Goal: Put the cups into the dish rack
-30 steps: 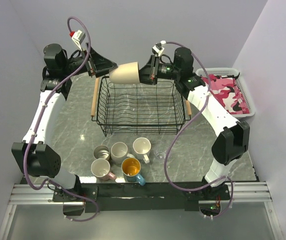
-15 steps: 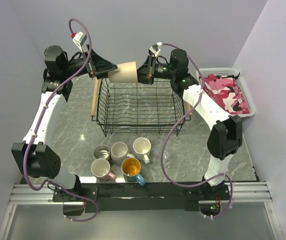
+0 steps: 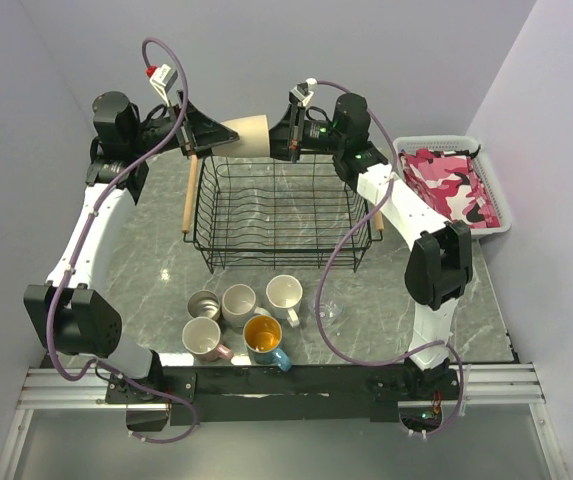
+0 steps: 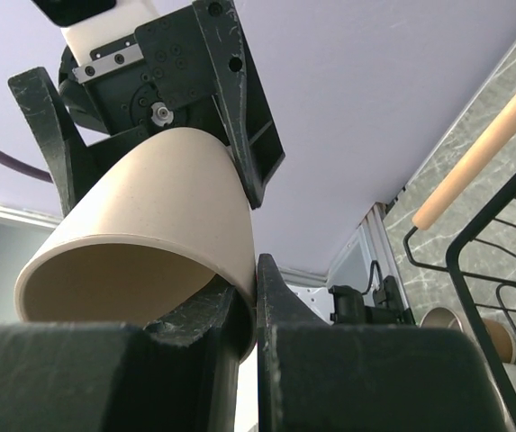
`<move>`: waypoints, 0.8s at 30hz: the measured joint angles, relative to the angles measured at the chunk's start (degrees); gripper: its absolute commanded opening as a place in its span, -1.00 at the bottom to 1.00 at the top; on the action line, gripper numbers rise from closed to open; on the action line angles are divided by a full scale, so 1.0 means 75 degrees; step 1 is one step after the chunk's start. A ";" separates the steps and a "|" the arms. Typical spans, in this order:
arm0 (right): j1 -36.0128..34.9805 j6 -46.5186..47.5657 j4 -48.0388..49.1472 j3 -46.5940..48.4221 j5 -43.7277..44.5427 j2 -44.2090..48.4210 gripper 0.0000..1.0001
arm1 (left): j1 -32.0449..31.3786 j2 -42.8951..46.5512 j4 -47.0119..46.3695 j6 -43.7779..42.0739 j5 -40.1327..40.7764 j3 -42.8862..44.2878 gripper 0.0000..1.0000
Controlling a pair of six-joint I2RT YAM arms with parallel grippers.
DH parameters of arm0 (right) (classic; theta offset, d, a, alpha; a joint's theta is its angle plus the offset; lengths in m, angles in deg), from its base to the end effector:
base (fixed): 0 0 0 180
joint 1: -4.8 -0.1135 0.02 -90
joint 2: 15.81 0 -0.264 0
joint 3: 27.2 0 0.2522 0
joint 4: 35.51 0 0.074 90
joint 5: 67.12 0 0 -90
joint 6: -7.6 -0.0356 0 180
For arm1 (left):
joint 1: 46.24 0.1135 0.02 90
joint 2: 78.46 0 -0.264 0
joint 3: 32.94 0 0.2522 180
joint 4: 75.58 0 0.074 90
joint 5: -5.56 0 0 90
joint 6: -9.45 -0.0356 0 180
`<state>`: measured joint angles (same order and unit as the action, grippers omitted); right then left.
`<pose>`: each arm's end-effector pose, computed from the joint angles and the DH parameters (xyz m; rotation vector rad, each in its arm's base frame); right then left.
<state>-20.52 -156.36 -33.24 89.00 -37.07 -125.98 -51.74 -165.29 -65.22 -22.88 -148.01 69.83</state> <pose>0.3960 0.2215 0.4011 -0.3146 1.9037 2.0140 0.3327 -0.0641 0.4551 0.2571 1.7721 -1.6343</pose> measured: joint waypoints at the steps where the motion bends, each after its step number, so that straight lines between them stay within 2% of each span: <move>1: -0.0006 -0.0020 0.0017 0.0000 0.0009 0.0000 -1.00 | -0.0003 -0.0003 0.0000 0.0000 -0.0003 0.0000 0.85; 4: -0.0035 -0.0085 0.0119 0.0000 0.0026 -0.0006 -1.00 | -0.0047 -0.0012 -0.0012 0.0006 -0.0006 0.0000 0.55; 5: -0.0041 -0.0114 0.0172 0.0003 0.0023 -0.0006 -1.00 | -0.0052 -0.0026 -0.0038 0.0000 -0.0012 0.0000 0.25; 6: -0.0052 -0.0134 0.0207 0.0003 0.0017 -0.0006 -1.00 | -0.0052 -0.0047 -0.0050 0.0023 -0.0023 0.0000 0.08; 7: -0.0055 -0.0143 0.0221 0.0006 0.0026 -0.0009 -1.00 | -0.0050 -0.0079 -0.0105 0.0044 -0.0085 0.0000 -0.33; 9: -0.0050 -0.0160 0.0280 0.0029 0.0035 -0.0047 -1.00 | -0.0044 -0.0160 -0.0335 0.0175 -0.0152 0.0006 -0.67; 10: -0.0041 -0.0184 0.0300 0.0032 0.0038 -0.0061 -1.00 | -0.0044 -0.0192 -0.0396 0.0236 -0.0160 0.0006 -0.91; 11: -0.0035 -0.0187 0.0309 0.0035 0.0041 -0.0073 -0.97 | -0.0041 -0.0245 -0.0452 0.0268 -0.0201 0.0017 -0.98; 13: -0.0015 -0.0187 0.0297 0.0032 0.0050 -0.0082 -0.68 | -0.0041 -0.0347 -0.0452 0.0268 -0.0256 0.0114 -0.98; 16: 0.0017 -0.0041 0.0157 0.0026 0.0079 -0.0067 -0.04 | -0.0044 -0.0495 -0.0338 0.0181 -0.0358 0.0341 -0.98; 17: 0.0017 0.0090 0.0035 -0.0009 0.0122 -0.0029 0.10 | -0.0052 -0.0548 -0.0277 0.0140 -0.0379 0.0434 -0.98; 19: 0.0035 0.0481 -0.0411 -0.0265 0.0254 0.0149 0.22 | -0.0108 -0.0650 -0.0064 -0.0009 -0.0469 0.0656 -0.98; 20: 0.0073 0.0597 -0.0595 -0.0396 0.0335 0.0256 0.36 | -0.0131 -0.0673 0.0096 -0.0175 -0.0487 0.0731 -0.98; 24: 0.0420 0.1518 -0.1649 -0.1230 0.0731 0.1099 0.40 | -0.0297 -0.0959 0.1320 -0.1026 -0.0396 0.1399 -0.98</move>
<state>-17.37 -144.97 -45.61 79.77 -31.58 -117.74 -53.96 -172.48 -55.31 -30.57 -150.98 80.33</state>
